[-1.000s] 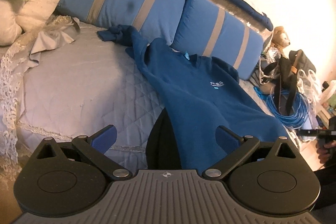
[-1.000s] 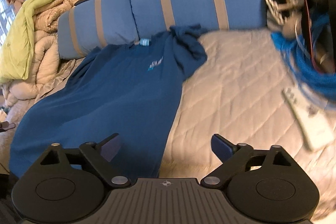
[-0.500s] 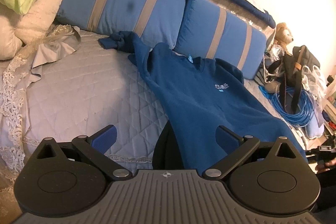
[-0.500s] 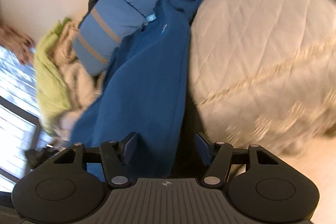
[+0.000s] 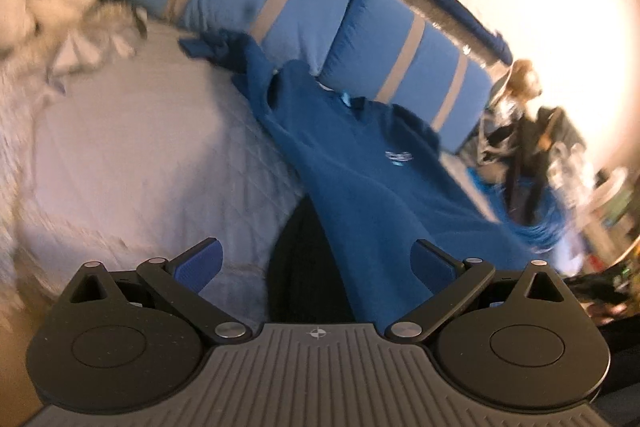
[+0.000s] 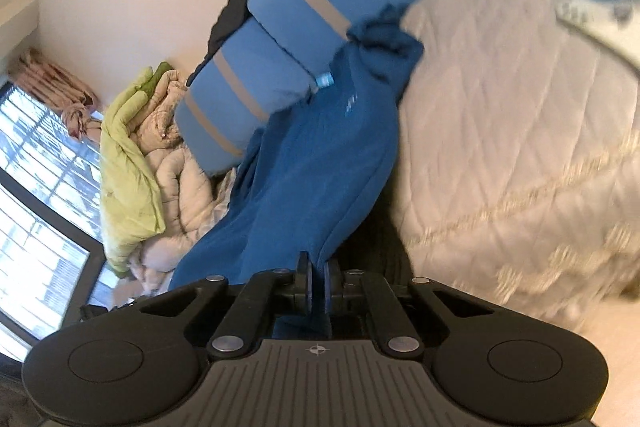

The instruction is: Fold clothes

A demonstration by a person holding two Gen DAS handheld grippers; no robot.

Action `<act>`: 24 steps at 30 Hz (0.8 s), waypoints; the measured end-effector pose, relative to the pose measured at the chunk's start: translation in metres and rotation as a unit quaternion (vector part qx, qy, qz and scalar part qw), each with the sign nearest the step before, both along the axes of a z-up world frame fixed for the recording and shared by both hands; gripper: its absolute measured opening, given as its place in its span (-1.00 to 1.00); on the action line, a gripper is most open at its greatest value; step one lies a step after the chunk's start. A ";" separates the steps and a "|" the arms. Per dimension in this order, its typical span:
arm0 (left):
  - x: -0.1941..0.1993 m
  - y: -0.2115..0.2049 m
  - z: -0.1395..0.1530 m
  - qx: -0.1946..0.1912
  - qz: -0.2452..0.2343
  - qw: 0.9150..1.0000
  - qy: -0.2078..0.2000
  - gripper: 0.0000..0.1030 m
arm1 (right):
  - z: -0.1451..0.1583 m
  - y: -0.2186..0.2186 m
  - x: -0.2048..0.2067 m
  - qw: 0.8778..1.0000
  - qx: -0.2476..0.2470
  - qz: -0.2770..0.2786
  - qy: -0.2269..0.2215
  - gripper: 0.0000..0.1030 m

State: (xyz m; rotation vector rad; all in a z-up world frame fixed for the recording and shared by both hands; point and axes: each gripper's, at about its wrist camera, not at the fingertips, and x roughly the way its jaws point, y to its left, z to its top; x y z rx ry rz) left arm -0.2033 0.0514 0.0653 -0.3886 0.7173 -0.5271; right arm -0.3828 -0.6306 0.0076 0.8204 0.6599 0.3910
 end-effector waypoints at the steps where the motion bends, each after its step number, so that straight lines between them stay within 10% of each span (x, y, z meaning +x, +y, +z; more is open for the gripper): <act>1: 0.000 0.002 -0.005 -0.016 0.000 1.000 0.010 0.99 | 0.004 -0.001 0.000 1.000 -0.007 -0.003 -0.002 -0.86; 7: -0.005 0.005 -0.039 -0.105 -0.002 0.992 0.074 0.86 | 0.012 -0.005 0.002 1.000 -0.016 -0.014 -0.008 -0.86; 15: -0.016 -0.005 -0.032 -0.117 -0.035 0.989 0.084 -0.86 | 0.015 -0.002 0.009 1.000 -0.016 -0.020 -0.001 -0.86; 24: -0.040 0.013 0.038 -0.115 -0.047 0.992 -0.015 -0.95 | 0.066 0.006 0.003 0.997 -0.040 0.007 -0.059 -0.86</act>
